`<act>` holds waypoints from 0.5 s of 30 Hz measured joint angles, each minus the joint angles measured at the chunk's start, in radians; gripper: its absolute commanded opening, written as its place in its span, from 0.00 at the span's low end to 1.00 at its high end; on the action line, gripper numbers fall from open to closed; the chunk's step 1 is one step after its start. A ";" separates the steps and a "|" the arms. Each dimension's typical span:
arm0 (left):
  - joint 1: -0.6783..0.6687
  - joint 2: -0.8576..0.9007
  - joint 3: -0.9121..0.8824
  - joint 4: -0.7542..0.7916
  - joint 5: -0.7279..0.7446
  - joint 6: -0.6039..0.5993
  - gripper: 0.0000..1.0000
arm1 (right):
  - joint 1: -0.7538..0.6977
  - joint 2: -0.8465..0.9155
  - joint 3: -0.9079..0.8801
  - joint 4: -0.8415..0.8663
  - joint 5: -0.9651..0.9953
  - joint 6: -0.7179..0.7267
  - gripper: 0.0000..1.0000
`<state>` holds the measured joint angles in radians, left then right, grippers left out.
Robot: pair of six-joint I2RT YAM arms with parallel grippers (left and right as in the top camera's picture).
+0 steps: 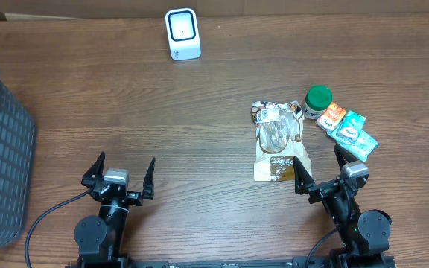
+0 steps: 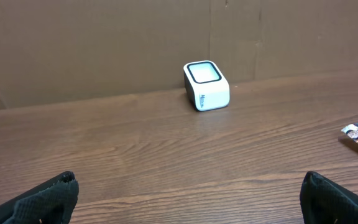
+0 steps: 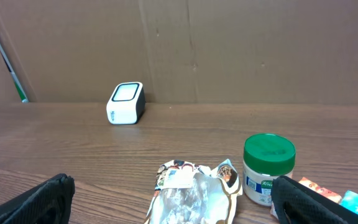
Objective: Scan the item barcode
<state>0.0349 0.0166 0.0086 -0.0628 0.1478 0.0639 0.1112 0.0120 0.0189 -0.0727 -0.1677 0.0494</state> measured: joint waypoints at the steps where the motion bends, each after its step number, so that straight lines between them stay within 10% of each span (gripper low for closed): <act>1: 0.000 0.000 0.000 0.000 -0.001 0.002 1.00 | 0.000 0.000 0.000 0.000 0.000 0.000 1.00; 15: 0.000 0.000 0.000 0.000 -0.003 0.018 1.00 | 0.000 0.000 0.000 0.000 0.000 0.000 1.00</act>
<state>0.0349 0.0170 0.0086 -0.0631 0.1444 0.0818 0.1112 0.0120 0.0189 -0.0723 -0.1677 0.0494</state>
